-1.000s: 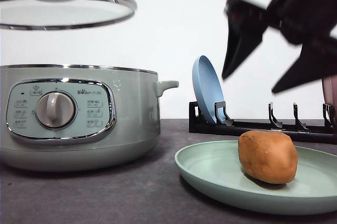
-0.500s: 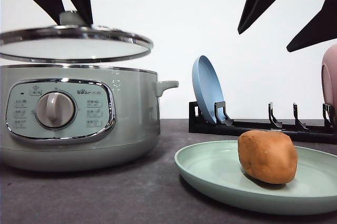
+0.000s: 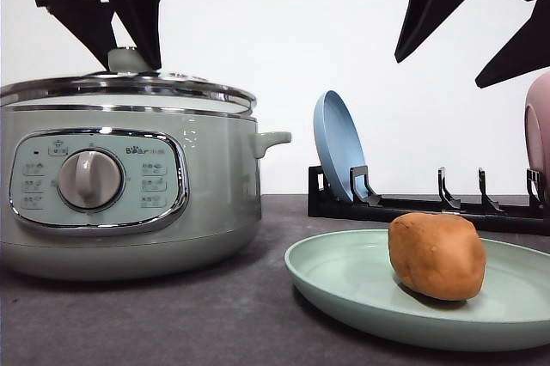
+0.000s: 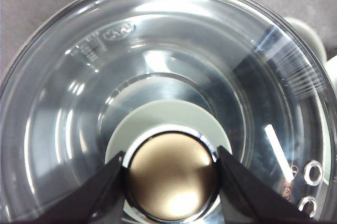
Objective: Transfer potato from steamer to green plate
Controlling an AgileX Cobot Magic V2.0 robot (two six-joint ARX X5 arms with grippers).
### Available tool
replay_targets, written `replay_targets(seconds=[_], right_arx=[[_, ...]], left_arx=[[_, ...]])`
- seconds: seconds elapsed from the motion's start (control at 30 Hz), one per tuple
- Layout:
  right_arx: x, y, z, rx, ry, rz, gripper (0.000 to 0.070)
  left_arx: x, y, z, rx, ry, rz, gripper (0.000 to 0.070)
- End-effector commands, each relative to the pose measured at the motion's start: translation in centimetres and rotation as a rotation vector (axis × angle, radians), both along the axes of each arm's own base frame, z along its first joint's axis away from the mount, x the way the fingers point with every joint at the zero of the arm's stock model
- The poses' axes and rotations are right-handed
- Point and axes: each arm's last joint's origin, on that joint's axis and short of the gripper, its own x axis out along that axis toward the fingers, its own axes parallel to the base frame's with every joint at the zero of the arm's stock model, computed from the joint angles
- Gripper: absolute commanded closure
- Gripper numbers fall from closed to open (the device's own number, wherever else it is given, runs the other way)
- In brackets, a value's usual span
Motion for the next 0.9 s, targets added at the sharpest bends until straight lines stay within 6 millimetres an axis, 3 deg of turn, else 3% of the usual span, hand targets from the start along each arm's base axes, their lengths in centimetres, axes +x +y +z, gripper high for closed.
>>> replay_targets(seconds=[0.0,0.87], right_arx=[[0.1,0.2,0.5,0.002,-0.019,0.006,0.0139],[0.1,0.2,0.5,-0.001,-0.020,0.009,0.0139]], left_arx=[[0.2,-0.3,1.1,-0.024,-0.050,-0.014,0.0699],[1.4,-1.1,-1.2,0.047,0.005,-0.020,0.0699]])
